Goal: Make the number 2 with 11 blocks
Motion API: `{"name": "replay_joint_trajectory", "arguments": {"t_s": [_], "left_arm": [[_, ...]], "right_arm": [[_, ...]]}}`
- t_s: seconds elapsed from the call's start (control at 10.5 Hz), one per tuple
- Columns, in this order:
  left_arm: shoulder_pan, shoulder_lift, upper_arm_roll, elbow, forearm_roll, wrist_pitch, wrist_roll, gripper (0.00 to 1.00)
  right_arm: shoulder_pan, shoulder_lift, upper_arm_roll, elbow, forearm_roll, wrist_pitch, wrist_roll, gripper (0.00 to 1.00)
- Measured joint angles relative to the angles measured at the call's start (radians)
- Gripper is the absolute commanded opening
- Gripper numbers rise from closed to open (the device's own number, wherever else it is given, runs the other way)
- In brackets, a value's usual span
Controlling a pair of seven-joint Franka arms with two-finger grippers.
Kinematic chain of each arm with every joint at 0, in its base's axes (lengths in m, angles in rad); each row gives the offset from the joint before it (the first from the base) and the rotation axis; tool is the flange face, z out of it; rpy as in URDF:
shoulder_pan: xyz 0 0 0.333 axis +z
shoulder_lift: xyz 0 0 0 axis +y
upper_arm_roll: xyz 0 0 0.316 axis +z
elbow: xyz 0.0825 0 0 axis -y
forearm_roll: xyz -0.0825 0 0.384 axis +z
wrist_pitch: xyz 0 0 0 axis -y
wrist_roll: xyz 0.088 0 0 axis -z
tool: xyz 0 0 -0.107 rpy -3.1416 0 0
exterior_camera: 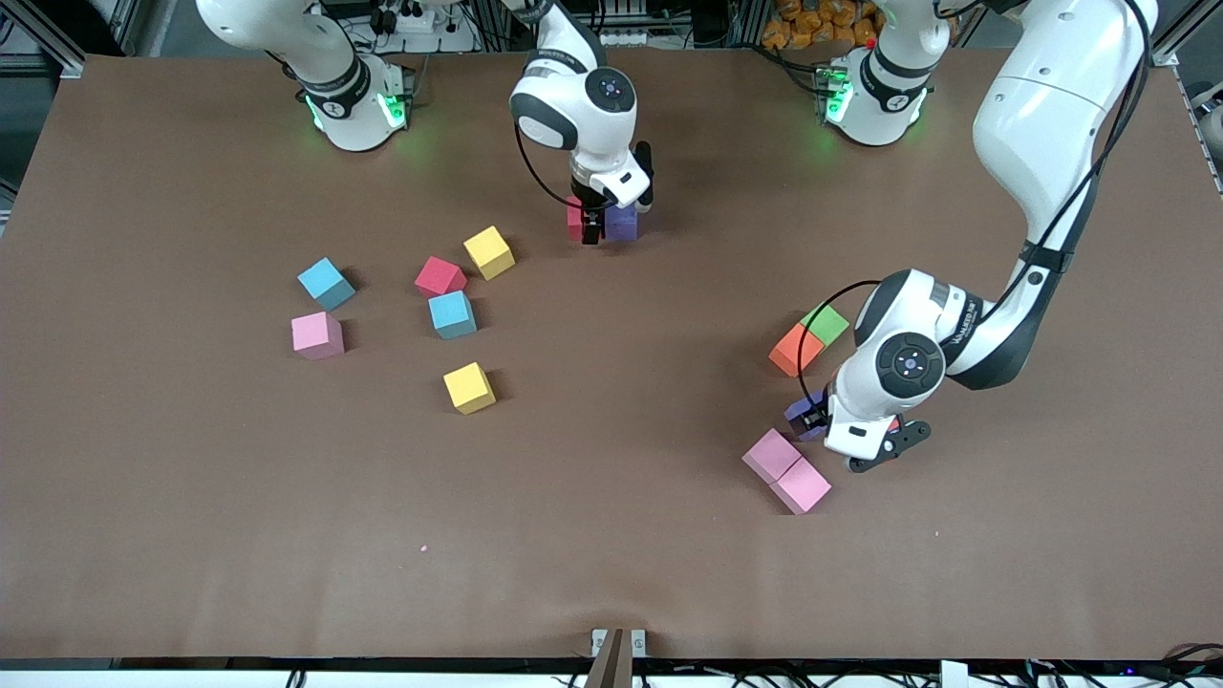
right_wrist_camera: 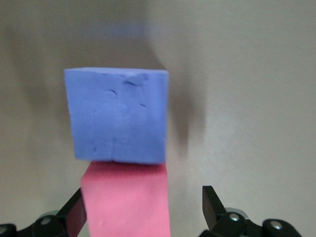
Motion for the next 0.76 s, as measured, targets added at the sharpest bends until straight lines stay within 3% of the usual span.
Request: {"name": "replay_joint_trajectory", "arguments": {"t_s": [0.38,0.76], "left_arm": [[0.015,0.0,-0.005,-0.014,0.0,0.032,0.0,1.0],[0.019,0.006,-0.006,-0.026,0.0,0.079,0.001,1.0]], "right_arm": [[-0.116,-0.125,-0.006,0.138,0.0,-0.293,0.001,1.0],[-0.412,-0.12,-0.014,0.2,-0.006,-0.293,-0.008,1.0]]}}
